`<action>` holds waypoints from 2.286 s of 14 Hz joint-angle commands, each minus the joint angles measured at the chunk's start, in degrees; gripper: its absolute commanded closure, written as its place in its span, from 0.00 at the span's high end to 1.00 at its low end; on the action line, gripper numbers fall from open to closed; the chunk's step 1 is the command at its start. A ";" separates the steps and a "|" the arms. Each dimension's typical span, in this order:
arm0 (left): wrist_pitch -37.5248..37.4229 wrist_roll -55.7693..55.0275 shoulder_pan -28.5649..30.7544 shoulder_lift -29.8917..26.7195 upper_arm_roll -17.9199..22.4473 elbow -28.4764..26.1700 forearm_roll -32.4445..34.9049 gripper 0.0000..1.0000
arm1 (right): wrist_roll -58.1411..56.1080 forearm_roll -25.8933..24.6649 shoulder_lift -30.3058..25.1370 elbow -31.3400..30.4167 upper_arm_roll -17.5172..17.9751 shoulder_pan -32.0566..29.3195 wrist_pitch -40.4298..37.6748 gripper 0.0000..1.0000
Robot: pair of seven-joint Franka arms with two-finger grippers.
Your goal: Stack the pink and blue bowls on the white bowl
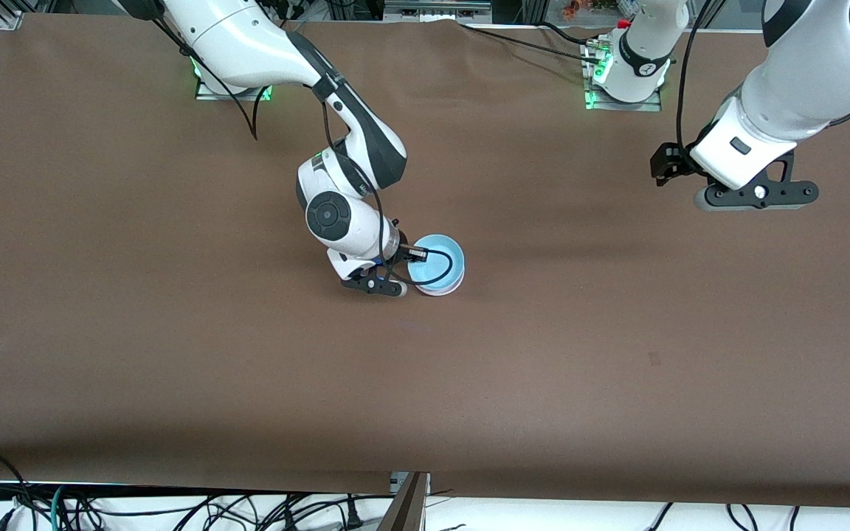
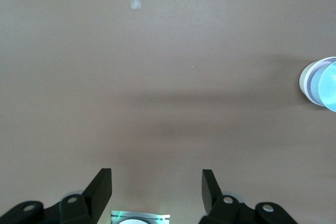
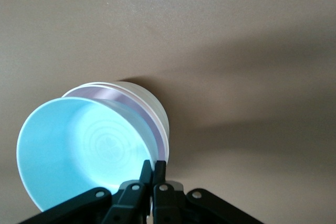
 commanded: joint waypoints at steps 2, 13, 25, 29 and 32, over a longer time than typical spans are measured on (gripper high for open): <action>5.25 2.94 2.33 -7.67 -0.18 -8.80 -3.72 0.77 | -0.23 -1.17 0.65 0.51 -0.14 0.29 0.25 0.00; 9.49 8.74 2.42 -14.20 3.16 -15.50 -9.62 0.79 | -1.71 -3.87 -2.06 8.74 -2.85 -2.86 -14.02 1.00; 10.10 16.63 10.22 -9.72 6.06 -9.44 -10.85 0.93 | -42.24 -17.94 -26.47 11.59 -13.26 -21.21 -48.53 1.00; 10.02 18.94 11.91 -9.27 6.06 -8.73 -10.85 1.00 | -42.42 -22.15 -37.65 2.03 -5.34 -29.76 -48.18 1.00; 10.02 18.67 11.82 -8.92 5.97 -8.64 -10.85 1.00 | -41.63 -22.53 -43.01 -3.08 -3.57 -32.05 -48.71 1.00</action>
